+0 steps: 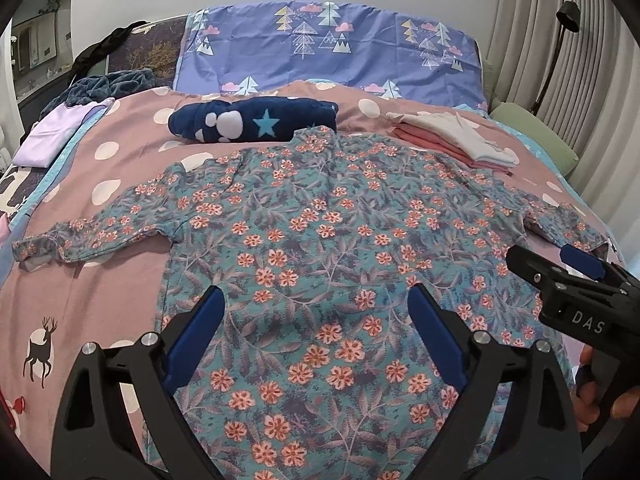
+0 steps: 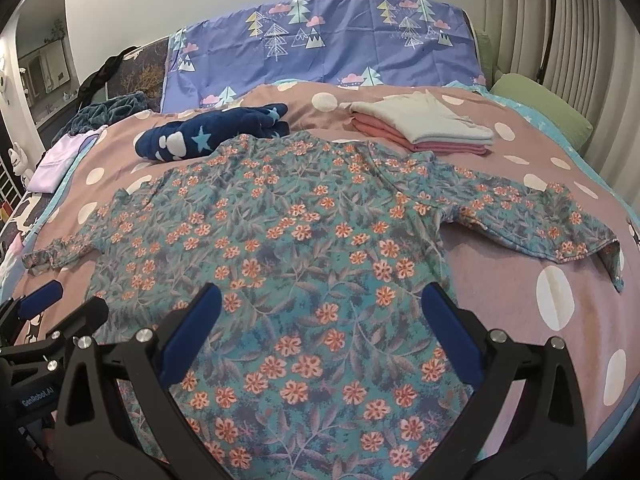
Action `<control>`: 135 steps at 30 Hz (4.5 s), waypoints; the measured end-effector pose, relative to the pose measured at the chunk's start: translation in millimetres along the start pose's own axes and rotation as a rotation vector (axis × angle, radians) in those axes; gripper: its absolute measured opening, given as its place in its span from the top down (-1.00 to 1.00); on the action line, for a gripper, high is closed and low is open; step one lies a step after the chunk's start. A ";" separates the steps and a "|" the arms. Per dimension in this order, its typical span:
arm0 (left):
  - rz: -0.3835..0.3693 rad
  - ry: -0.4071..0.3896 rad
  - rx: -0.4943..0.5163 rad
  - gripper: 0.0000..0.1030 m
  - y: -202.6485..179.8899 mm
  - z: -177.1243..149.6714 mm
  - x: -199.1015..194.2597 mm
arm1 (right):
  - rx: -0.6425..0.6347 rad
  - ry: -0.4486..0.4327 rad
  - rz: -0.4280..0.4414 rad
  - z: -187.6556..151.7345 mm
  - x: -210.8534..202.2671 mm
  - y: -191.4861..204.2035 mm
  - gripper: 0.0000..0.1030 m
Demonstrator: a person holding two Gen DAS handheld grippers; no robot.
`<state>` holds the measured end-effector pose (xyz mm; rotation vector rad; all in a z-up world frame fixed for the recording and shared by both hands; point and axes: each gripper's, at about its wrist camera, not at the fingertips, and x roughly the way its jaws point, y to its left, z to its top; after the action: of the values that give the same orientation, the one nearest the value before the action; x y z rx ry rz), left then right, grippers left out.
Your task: Fold small clothes
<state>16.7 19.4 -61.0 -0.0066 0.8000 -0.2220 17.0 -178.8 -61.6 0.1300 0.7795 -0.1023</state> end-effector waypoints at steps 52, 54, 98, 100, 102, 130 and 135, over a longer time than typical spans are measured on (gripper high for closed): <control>0.115 -0.160 -0.735 0.92 348.2 93.4 57.8 | -0.011 0.008 -0.043 4.5 52.5 -32.5 0.13; 0.024 -0.180 -0.592 0.92 292.5 116.5 51.9 | 0.011 0.005 -0.021 8.1 53.0 -35.7 0.13; -0.237 -0.009 0.044 0.04 -21.5 38.6 130.0 | -0.042 0.129 0.358 71.3 97.7 -37.1 0.02; -0.198 -0.060 -0.004 -0.11 -8.8 40.1 120.6 | -0.051 0.127 0.367 72.7 98.9 -31.2 0.02; -0.182 -0.057 0.001 -0.11 -4.2 44.7 121.6 | -0.049 0.126 0.367 71.6 100.5 -29.9 0.02; -0.348 0.092 0.317 0.22 -99.2 10.1 147.9 | 0.066 0.178 0.331 62.7 112.0 -89.8 -0.06; -0.369 0.082 0.278 0.22 -91.4 15.8 148.2 | 0.125 0.234 0.472 72.4 123.1 -85.2 -0.05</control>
<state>110.1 -100.8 -147.1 0.1182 0.8407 -0.6848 142.4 -279.5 -104.3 0.4464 0.9560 0.3175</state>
